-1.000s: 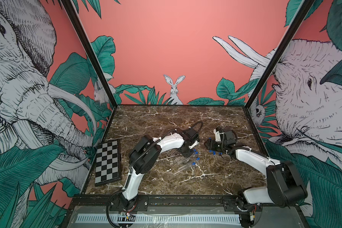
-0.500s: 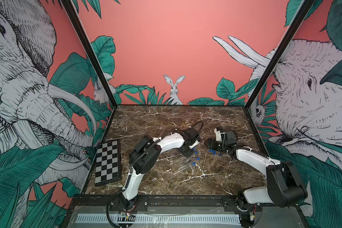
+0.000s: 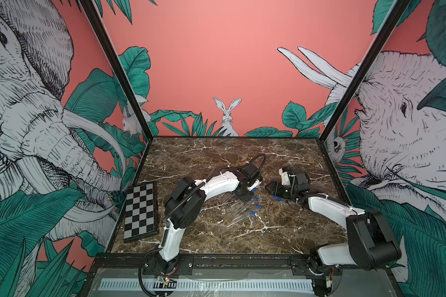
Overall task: Remove stoppers from test tubes
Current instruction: Pick up the test tube at the center of the board, then open the stopper on the test tube.
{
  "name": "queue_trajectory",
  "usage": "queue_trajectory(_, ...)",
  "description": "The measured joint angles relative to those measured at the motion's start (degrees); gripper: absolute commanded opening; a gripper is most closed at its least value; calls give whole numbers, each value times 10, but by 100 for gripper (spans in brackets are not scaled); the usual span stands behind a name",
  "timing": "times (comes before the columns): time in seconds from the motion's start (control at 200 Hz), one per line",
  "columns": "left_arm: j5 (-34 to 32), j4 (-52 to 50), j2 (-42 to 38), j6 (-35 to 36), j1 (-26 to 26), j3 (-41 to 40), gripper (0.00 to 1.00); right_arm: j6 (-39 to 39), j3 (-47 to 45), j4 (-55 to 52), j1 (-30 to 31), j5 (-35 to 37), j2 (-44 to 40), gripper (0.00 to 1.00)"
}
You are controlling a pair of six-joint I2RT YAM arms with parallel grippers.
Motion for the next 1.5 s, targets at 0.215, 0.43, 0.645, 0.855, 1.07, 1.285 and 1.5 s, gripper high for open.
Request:
queue_trajectory(0.215, 15, 12, -55, 0, 17, -17, 9, 8, -14, 49, 0, -38, -17, 67)
queue_trajectory(0.43, 43, 42, -93, -5, 27, -51, 8, 39, -36, 121, 0, -79, -8, 65)
queue_trajectory(0.645, 56, 54, -94, -7, 28, -56, 8, 83, -38, 199, 2, -104, 22, 62)
queue_trajectory(0.855, 71, 67, -94, -11, 28, -56, 8, 109, -38, 256, 19, -119, 49, 59)
queue_trajectory(1.07, 82, 77, -94, -15, 28, -57, 8, 140, -38, 318, 26, -134, 82, 55)
queue_trajectory(1.285, 87, 81, -94, -18, 28, -57, 8, 156, -38, 346, 32, -141, 91, 48)
queue_trajectory(1.5, 87, 88, -95, -24, 28, -57, 8, 171, -38, 367, 35, -147, 91, 41)
